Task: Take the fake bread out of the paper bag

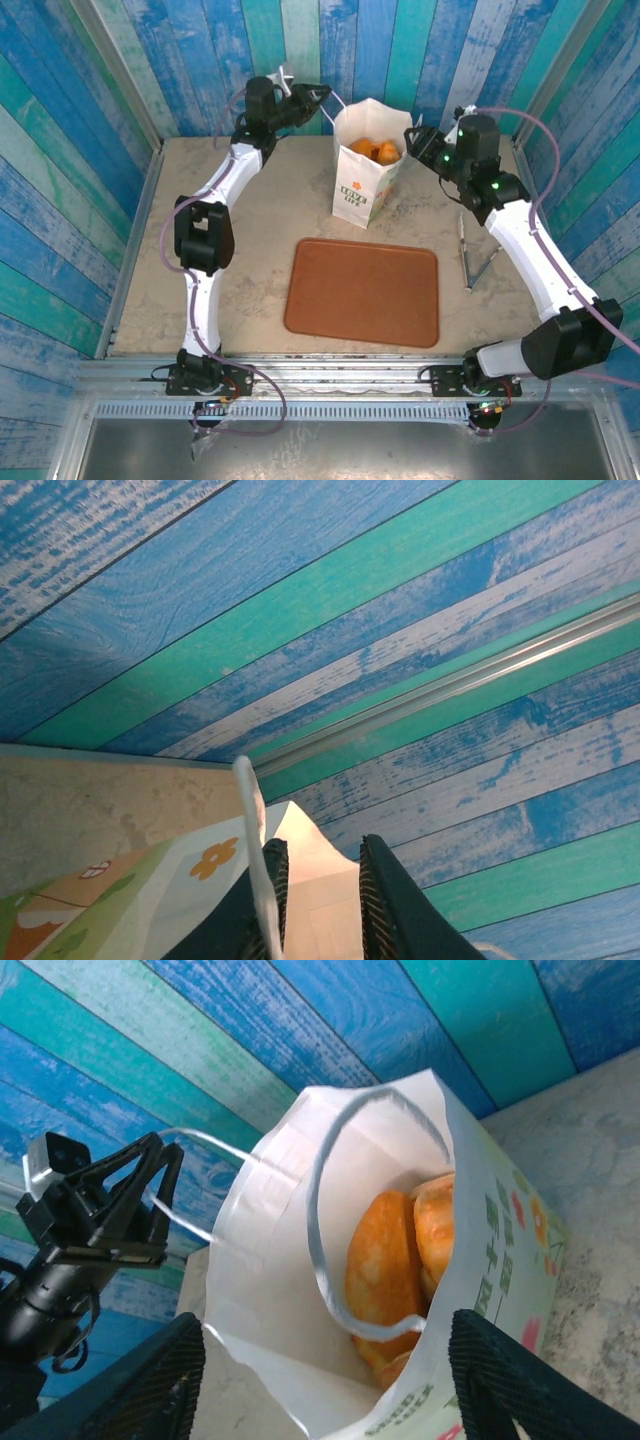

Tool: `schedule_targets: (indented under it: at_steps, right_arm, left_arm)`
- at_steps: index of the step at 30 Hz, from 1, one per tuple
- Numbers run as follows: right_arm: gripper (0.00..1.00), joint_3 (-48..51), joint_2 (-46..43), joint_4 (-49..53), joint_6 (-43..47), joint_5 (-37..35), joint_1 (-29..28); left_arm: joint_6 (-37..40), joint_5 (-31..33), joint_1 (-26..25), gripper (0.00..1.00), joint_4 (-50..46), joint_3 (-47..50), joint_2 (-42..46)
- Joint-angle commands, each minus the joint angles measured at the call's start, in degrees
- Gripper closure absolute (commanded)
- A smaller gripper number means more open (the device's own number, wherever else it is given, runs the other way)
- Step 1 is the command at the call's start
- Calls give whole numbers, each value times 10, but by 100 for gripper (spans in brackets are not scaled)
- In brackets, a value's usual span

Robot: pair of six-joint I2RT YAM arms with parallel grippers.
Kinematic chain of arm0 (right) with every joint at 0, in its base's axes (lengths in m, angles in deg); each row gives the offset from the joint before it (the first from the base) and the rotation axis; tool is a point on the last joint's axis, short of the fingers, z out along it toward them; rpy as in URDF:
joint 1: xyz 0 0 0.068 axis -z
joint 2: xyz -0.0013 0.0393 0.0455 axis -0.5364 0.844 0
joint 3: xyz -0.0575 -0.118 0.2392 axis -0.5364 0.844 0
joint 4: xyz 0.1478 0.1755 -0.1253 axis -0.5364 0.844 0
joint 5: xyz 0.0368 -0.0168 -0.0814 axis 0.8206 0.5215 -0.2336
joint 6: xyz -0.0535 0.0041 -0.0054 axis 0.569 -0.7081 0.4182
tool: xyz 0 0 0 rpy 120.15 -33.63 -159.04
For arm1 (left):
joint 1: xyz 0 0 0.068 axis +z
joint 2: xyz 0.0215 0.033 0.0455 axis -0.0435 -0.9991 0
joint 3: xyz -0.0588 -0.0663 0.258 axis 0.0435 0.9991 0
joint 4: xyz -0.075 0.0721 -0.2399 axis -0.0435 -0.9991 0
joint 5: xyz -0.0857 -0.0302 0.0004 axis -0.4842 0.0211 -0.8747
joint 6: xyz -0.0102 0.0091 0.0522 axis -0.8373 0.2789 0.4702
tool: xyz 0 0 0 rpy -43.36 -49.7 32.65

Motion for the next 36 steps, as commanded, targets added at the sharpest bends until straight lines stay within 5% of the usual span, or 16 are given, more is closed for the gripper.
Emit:
schedule_targets:
  at_steps: [1, 10, 17, 21, 28, 36]
  right_arm:
    - [38, -34, 22, 16, 14, -30, -3]
    - [48, -130, 105, 59, 42, -63, -1]
    - [89, -161, 121, 57, 63, -43, -1]
    - [99, -176, 128, 51, 69, -16, -1]
    - [100, -181, 146, 12, 41, 78, -7]
    - [99, -183, 170, -41, 11, 146, -56]
  left_arm:
    - [8, 8, -1, 77, -22, -41, -50]
    - [8, 1, 0, 84, -63, -102, -85]
    - [-2, -10, 8, 100, -40, -103, -81]
    - [-1, -9, 20, 100, -40, -120, -73]
    - [21, -16, 60, 100, -75, -122, -34]
    - [57, -19, 114, 100, -70, 23, 92]
